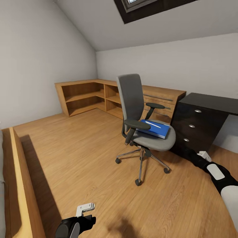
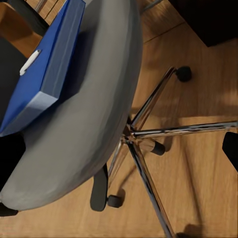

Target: In the bedroom, organize the workspace by keeping the computer under the desk, ensuring the monitor is on the desk, placing the keyboard on the desk next to the monitor, placing the mouse on the desk next to the keyboard, moving the folder from the swivel chair onto the desk next to the mouse, stacking the notebook on top of the folder with the pen on top of the notebook, and positioning the swivel chair next to the desk.

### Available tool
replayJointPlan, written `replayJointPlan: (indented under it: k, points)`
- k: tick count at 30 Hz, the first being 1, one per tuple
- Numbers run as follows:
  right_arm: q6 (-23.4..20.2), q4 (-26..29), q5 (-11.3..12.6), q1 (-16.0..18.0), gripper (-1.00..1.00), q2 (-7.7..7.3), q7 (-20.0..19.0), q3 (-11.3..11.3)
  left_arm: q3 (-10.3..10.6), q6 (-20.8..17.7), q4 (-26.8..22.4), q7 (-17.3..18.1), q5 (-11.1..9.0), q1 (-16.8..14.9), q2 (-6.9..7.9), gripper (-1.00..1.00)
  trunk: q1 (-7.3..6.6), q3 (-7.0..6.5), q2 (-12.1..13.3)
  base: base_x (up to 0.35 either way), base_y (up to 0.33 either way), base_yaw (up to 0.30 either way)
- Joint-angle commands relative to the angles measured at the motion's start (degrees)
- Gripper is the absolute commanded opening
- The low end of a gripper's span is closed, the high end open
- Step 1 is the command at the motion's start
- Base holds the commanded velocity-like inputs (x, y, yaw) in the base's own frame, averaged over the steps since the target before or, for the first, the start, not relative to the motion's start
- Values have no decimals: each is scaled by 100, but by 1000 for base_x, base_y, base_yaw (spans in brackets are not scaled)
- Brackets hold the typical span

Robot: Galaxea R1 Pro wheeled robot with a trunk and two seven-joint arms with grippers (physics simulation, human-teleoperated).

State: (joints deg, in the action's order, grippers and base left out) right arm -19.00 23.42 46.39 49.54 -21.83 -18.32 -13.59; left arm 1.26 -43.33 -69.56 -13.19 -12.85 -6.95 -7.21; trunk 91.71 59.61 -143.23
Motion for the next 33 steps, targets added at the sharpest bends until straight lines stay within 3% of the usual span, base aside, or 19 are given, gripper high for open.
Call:
replayJointPlan:
  k: [1, 9, 23, 33]
  points:
    - [-84, 0, 27, 3, 100, 2, -13, -36, 6, -18, -6, -52, -60, -3, 1, 100, -1, 5, -2, 0, 0, 0]
    - [-200, -10, 28, 3, 100, 10, -89, -38, 6, -18, -6, -52, -60, -4, 0, 100, -1, 5, -2, 0, 0, 0]
    - [-229, -287, 27, 3, 100, 11, -807, -34, 6, -18, -8, -52, -60, -2, 0, 100, -1, 5, -2, 0, 0, 0]
    - [-282, -433, 28, 3, 100, 34, -898, -30, 2, -18, -12, -52, -60, -3, 7, 100, -1, 5, -2, 0, 0, 0]
